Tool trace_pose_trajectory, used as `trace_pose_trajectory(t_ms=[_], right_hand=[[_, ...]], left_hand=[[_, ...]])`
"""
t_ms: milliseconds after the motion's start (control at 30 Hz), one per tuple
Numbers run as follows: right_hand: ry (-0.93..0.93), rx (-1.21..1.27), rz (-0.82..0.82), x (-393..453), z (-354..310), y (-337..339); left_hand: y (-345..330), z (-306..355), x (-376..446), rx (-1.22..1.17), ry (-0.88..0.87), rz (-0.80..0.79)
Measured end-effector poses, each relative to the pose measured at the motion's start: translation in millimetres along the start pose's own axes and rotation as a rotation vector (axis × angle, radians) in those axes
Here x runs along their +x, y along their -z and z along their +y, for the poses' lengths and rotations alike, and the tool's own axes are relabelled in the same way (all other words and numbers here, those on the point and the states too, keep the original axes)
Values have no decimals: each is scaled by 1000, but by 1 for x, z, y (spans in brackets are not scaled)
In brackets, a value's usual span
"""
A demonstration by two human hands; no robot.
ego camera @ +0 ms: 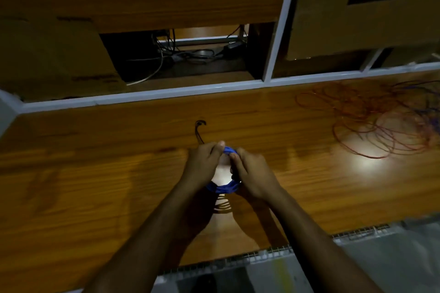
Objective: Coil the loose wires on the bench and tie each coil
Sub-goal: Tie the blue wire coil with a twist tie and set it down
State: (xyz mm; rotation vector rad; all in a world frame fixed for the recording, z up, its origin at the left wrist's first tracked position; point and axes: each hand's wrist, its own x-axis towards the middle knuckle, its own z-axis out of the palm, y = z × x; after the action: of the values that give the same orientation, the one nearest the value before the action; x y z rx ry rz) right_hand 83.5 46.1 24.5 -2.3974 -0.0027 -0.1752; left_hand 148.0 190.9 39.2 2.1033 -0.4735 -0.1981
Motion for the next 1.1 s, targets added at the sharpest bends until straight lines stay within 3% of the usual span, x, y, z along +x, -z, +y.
trace_pose_trajectory(t_ms=[67, 167, 433, 767, 967, 1100], right_hand=[[-32, 145, -84, 12, -4, -8], [-177, 344, 4, 45, 1, -16], [-340, -52, 39, 155, 21, -61], [-304, -290, 224, 175, 9, -88], [-338, -90, 189, 170, 17, -69], [-430, 174, 266, 158, 18, -42]], left_hand=[[14, -17, 4, -86, 63, -12], [33, -35, 12, -220, 130, 7], [57, -59, 21, -339, 201, 52], [70, -65, 15, -414, 270, 48], [70, -63, 16, -406, 270, 16], [60, -53, 21, -388, 262, -11]])
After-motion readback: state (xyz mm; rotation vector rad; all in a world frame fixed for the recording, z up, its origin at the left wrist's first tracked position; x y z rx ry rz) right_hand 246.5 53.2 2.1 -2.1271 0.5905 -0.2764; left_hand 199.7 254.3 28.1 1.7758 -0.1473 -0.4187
